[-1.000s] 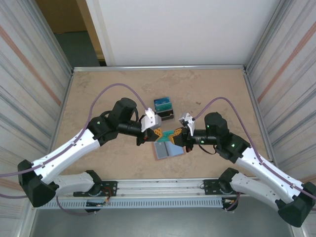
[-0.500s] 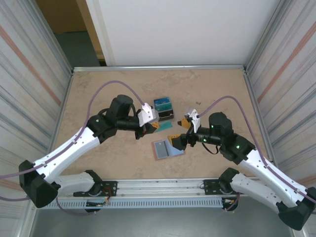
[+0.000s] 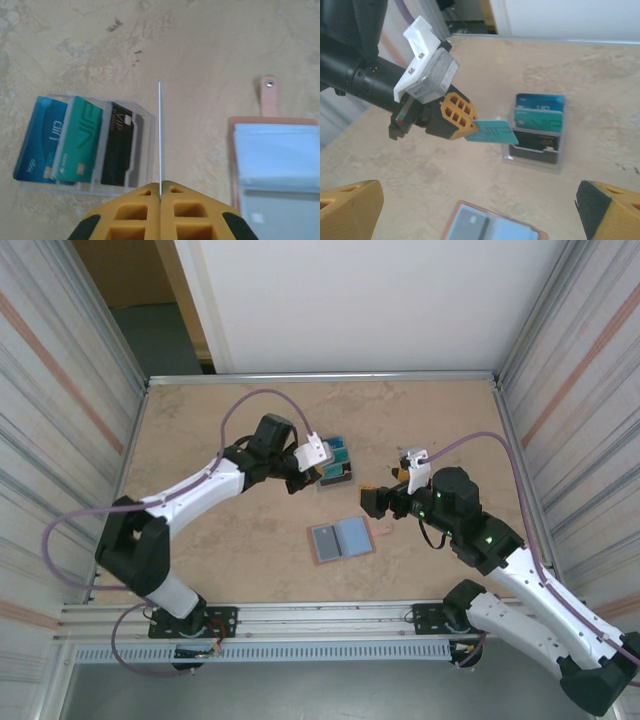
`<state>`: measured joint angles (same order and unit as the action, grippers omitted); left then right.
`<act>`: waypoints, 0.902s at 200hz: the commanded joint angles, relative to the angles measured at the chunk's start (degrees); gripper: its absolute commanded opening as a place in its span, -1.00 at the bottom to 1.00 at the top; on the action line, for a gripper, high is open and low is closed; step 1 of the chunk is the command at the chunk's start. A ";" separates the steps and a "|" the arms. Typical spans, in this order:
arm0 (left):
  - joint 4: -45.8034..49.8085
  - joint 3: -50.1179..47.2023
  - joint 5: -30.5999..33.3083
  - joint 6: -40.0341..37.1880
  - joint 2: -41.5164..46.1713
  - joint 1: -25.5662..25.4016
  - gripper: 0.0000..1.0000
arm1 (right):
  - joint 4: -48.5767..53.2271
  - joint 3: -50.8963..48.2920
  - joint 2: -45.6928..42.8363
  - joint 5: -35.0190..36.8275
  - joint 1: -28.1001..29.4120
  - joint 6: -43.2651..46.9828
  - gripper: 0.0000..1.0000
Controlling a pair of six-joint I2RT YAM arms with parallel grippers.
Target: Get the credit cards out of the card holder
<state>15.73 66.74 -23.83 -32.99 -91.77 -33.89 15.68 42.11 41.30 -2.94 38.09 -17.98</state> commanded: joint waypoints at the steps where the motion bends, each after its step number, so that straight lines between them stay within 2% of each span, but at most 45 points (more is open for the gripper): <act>1: -4.97 4.20 0.37 -3.58 -3.37 1.17 -1.00 | 1.12 -0.32 0.01 4.16 -0.66 -2.76 0.97; 82: -3.17 16.37 -0.01 -6.13 -17.98 2.93 -1.00 | 2.44 0.00 1.51 6.61 -0.74 -4.90 0.97; 180: -1.26 18.25 2.43 -6.82 -22.12 2.98 -1.00 | 2.52 -0.86 0.80 8.54 -0.82 -5.66 0.97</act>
<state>13.30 83.37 -22.37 -38.41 -112.79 -31.18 17.67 41.76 42.78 4.47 37.71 -22.22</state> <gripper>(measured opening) 0.066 0.986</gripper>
